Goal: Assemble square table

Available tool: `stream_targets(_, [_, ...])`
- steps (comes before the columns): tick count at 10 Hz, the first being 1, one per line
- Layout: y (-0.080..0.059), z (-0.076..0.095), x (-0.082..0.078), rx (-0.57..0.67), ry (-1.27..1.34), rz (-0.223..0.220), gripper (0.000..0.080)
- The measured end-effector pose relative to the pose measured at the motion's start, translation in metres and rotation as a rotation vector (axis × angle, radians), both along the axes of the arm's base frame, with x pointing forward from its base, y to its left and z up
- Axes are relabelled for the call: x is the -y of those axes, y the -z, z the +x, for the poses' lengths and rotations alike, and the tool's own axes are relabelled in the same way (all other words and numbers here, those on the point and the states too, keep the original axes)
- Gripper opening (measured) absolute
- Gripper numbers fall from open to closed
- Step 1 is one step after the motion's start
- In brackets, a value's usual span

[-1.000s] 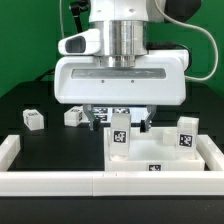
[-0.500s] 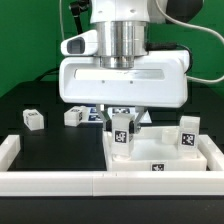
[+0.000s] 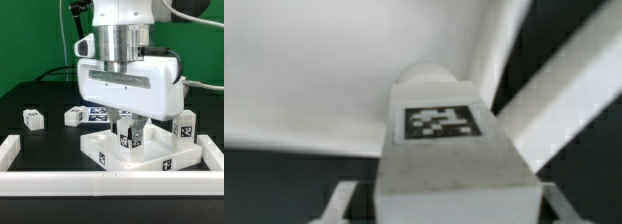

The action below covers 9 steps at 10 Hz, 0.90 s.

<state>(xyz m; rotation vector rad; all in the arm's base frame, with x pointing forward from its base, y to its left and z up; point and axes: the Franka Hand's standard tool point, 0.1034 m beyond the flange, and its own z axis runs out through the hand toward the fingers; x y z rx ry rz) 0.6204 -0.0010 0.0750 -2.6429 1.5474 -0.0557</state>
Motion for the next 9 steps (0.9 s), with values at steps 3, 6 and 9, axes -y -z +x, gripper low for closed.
stream_targets(3, [0.003, -0.003, -0.009, -0.026, 0.413, 0.095, 0.029])
stream_targets(6, [0.003, -0.005, -0.013, -0.04, 0.597, 0.114, 0.029])
stream_targets(9, [0.003, -0.005, -0.019, -0.029, 0.444, 0.099, 0.0483])
